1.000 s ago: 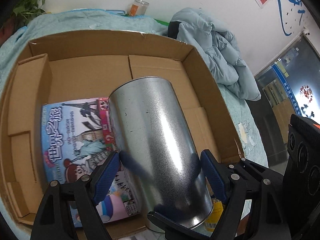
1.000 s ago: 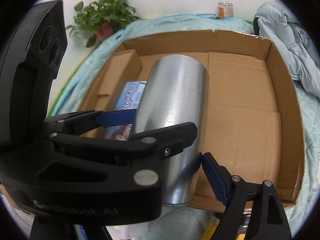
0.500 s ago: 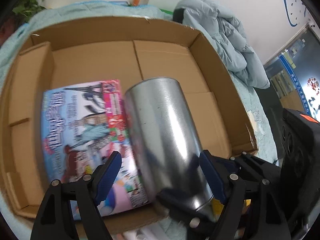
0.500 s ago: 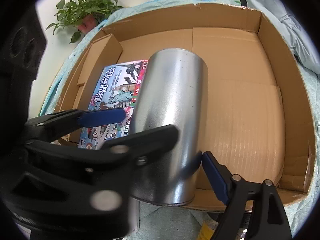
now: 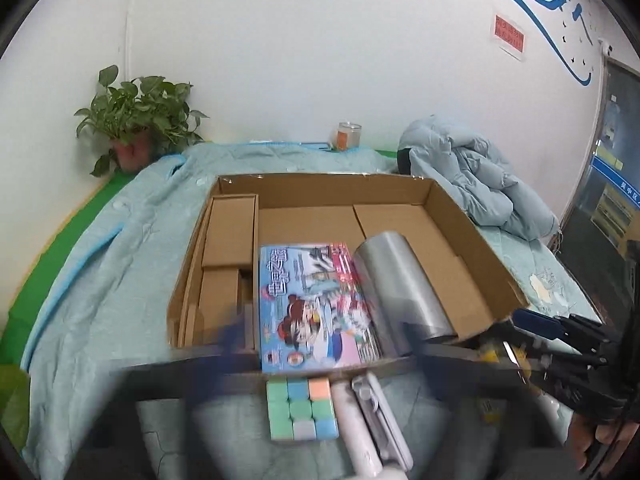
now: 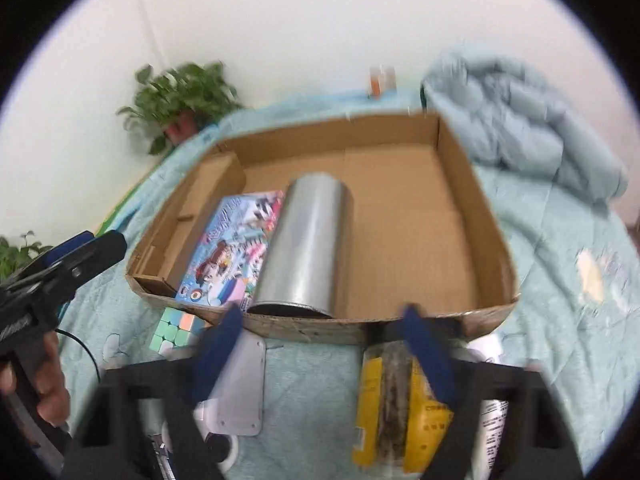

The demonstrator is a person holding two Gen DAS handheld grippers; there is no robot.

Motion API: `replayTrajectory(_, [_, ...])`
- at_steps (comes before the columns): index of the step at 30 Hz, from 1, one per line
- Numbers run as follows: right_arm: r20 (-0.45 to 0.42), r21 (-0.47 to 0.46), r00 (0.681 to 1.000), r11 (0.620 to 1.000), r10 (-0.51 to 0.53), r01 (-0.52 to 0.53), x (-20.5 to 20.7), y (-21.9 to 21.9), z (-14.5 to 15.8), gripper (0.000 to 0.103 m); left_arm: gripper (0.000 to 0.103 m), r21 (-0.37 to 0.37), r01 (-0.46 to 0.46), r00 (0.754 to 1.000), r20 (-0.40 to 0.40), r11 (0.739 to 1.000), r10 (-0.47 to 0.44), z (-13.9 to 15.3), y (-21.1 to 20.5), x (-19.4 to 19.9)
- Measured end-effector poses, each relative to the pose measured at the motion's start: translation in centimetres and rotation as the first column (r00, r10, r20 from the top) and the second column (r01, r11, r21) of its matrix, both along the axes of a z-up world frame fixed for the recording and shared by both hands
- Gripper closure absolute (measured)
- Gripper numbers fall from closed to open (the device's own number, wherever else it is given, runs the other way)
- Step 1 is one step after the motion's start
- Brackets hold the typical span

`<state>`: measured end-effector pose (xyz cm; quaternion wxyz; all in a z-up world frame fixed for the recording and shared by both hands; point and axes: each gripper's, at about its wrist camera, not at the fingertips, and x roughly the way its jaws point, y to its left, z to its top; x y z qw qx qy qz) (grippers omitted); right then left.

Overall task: Organize rigid objects
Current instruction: 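Open both grippers and withdraw from the silver can, then grasp the yellow-labelled jar between both grippers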

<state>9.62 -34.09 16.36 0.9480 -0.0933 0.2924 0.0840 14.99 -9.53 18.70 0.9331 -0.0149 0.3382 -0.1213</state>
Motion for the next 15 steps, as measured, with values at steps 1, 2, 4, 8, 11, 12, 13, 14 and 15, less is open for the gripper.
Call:
replayTrajectory(1, [0.021,-0.032,1.000,0.999,-0.015,0.015,0.1,0.4,-0.1,0.081,0.101,-0.010,0.000,1.000,-0.027,1.000,0.000,-0.1,0.2,-0.4])
replayTrajectory(2, [0.039,-0.030,0.999,0.999,-0.016,0.018,-0.5,0.2,0.0,0.081,0.101,-0.029,0.003,1.000,-0.017,1.000,-0.003,0.0,0.5,-1.2])
replayTrajectory(4, [0.035,0.056,0.999,0.998,0.023,-0.025,-1.6,-0.8,0.3,0.053,0.085,-0.030,0.022,0.999,0.046,0.999,-0.020,0.6,0.4,-3.2])
replayTrajectory(8, [0.021,0.145,1.000,0.989,0.020,-0.023,-3.6,-2.9,0.3,0.008,0.000,-0.034,-0.034,0.997,0.069,0.999,0.037,0.5,0.6,-5.9])
replayTrajectory(11, [0.029,0.063,1.000,0.998,0.005,-0.007,-3.9,-4.0,0.3,0.008,0.000,0.002,-0.076,0.996,0.050,0.997,0.076,-0.7,0.4,-7.4])
replayTrajectory(12, [0.039,0.021,0.999,1.000,-0.007,0.007,-4.0,-4.5,0.3,0.008,0.000,0.013,-0.083,0.996,0.046,0.996,0.082,-0.9,0.7,-7.6])
replayTrajectory(13, [0.031,-0.028,0.999,0.999,-0.027,0.027,-3.6,-5.3,0.1,0.008,0.000,0.021,-0.092,0.995,0.042,0.996,0.091,-1.2,0.9,-7.9])
replayTrajectory(14, [0.009,-0.038,0.999,0.999,-0.035,0.035,-3.2,-5.8,-0.2,0.008,0.000,0.023,-0.105,0.994,0.039,0.994,0.105,-1.5,0.8,-8.3])
replayTrajectory(15, [-0.031,-0.030,0.999,0.999,-0.042,0.041,-2.7,-6.6,-0.6,0.010,0.000,0.019,-0.115,0.993,0.033,0.993,0.115,-2.0,0.8,-8.8])
